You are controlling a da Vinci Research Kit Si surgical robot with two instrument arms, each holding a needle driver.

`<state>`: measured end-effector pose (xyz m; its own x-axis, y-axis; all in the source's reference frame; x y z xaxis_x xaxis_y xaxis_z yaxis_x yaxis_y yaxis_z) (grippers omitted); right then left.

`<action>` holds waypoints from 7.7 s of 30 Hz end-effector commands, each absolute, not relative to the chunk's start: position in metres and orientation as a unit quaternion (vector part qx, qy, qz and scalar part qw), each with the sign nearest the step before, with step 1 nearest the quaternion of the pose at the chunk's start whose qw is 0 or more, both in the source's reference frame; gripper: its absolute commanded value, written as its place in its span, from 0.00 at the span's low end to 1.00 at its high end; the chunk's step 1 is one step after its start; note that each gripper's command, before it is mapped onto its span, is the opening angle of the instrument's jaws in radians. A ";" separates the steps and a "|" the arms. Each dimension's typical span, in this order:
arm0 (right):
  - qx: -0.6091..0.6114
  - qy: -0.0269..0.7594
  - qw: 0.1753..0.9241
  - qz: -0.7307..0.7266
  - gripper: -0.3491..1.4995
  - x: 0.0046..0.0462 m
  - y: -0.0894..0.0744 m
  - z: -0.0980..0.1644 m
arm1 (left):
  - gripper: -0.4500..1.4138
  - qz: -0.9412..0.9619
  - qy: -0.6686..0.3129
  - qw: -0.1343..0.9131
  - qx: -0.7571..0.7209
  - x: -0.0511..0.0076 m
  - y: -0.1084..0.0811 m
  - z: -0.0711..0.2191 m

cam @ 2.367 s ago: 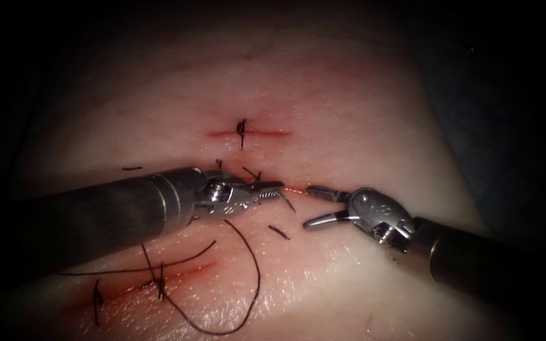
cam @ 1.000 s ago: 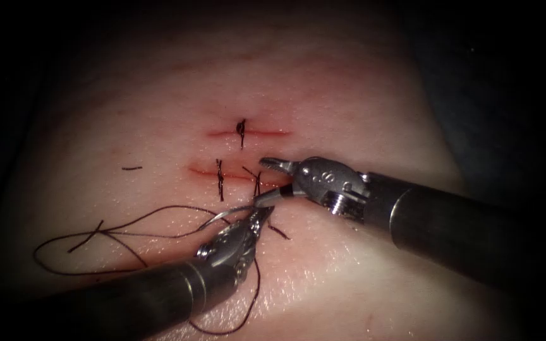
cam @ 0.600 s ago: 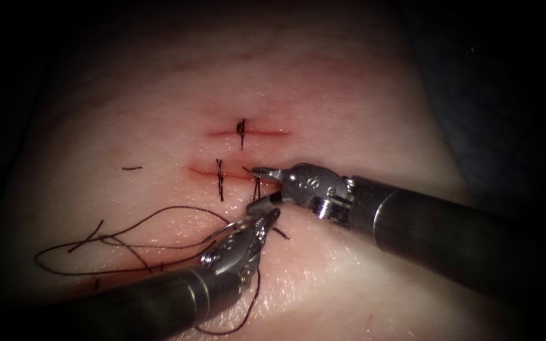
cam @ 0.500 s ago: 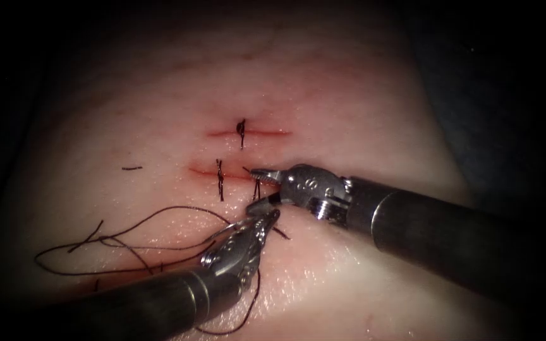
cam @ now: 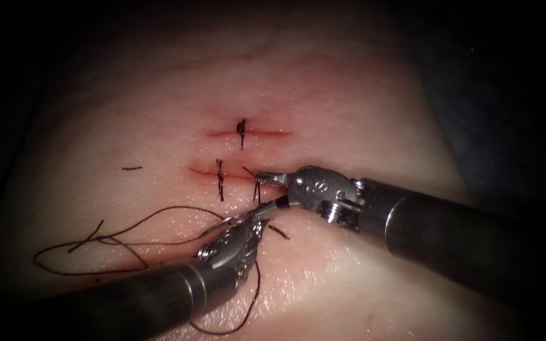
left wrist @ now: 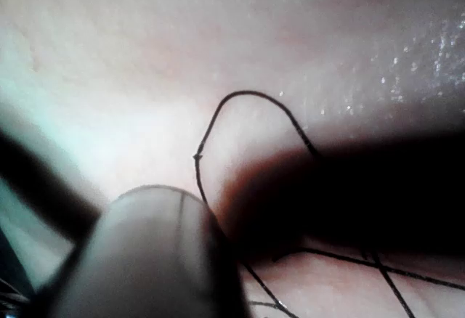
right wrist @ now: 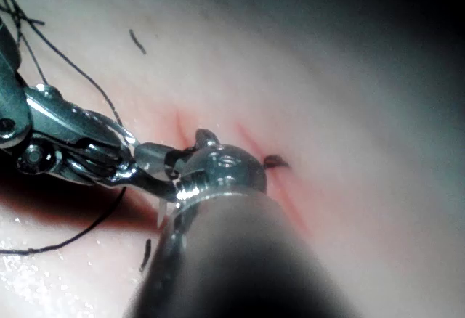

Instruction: Wound Closure

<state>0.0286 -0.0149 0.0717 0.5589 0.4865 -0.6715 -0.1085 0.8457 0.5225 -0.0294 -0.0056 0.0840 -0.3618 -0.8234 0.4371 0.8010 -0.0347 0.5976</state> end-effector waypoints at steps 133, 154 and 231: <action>0.271 0.408 0.867 0.087 0.25 0.0297 -0.015 0.074 | 0.00 -0.688 -0.412 0.598 0.004 -0.0314 -0.006 0.083; 0.278 0.429 0.850 0.131 0.00 0.0296 -0.013 0.073 | 0.62 -0.709 -0.446 0.546 0.015 -0.0317 -0.006 0.084; 0.213 0.484 0.828 0.187 0.00 0.0233 -0.012 0.074 | 0.36 -0.957 -0.165 -0.080 0.227 -0.0301 -0.007 0.092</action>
<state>0.0225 -0.0128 0.0738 0.4637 0.5175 -0.7191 -0.1055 0.8381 0.5351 -0.0302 -0.0078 0.0923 -0.8845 0.0775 -0.4601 -0.2310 -0.9296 0.2874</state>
